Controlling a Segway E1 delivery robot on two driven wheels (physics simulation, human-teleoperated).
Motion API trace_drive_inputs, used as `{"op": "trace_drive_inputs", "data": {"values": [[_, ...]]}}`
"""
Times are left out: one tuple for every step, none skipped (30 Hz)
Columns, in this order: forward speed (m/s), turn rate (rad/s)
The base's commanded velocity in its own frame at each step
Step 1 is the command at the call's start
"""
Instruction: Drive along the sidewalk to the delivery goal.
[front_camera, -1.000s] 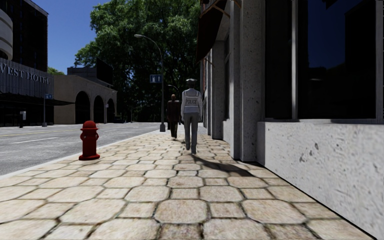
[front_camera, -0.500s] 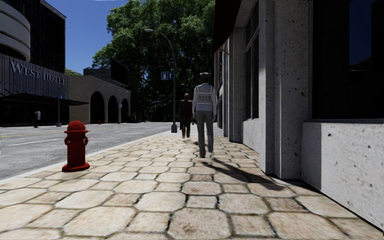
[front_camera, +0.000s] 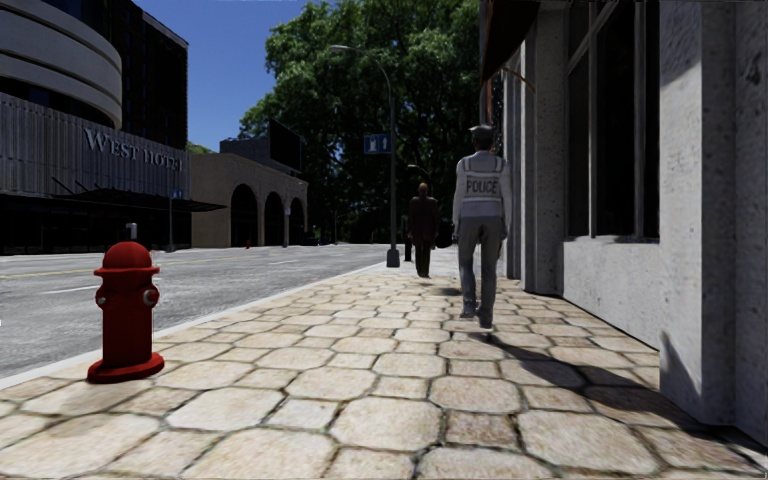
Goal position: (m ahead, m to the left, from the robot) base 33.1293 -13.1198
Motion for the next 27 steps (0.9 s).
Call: {"op": "trace_drive_inputs", "data": {"values": [[2.0,0.34],[2.0,0.33],[2.0,0.32],[2.0,0.32],[2.0,0.32],[2.0,0.32],[2.0,0.21],[2.0,0.02],[2.0,0.0],[2.0,0.0],[2.0,0.0],[2.0,0.0],[2.0,0.0],[2.0,0.0],[2.0,0.0],[2.0,0.0],[2.0,0.0],[2.0,0.0],[2.0,0.0],[2.0,0.0],[2.0,0.0],[2.0,0.0],[2.0,0.0],[2.0,0.0],[2.0,0.0],[2.0,0.0],[2.0,0.0]]}}
